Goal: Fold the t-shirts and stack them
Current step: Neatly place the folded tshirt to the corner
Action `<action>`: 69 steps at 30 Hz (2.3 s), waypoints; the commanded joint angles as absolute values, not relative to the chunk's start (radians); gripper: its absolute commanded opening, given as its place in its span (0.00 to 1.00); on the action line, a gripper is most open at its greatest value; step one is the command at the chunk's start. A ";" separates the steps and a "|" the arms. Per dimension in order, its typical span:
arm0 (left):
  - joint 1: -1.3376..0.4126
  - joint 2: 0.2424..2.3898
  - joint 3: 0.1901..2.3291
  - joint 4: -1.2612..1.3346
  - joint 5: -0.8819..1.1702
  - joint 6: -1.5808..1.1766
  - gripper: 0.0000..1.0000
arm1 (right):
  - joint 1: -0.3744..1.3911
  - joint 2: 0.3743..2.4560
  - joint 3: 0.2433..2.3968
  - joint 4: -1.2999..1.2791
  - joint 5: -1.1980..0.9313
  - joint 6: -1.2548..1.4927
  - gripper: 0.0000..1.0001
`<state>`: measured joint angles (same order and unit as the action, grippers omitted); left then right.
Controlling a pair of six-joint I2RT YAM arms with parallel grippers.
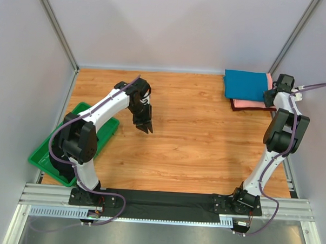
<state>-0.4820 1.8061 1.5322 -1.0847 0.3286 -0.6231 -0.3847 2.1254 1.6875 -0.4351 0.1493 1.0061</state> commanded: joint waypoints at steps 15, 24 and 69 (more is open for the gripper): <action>-0.485 1.787 1.548 -1.086 0.330 -0.617 0.32 | -0.397 2.099 1.848 -0.449 0.126 0.914 0.00; -0.485 1.767 1.526 -1.077 0.336 -0.624 0.33 | -0.431 2.097 1.962 -0.492 0.112 0.851 0.00; -0.503 1.824 1.566 -1.097 0.321 -0.649 0.32 | -0.511 2.103 1.651 -0.258 0.150 0.776 0.00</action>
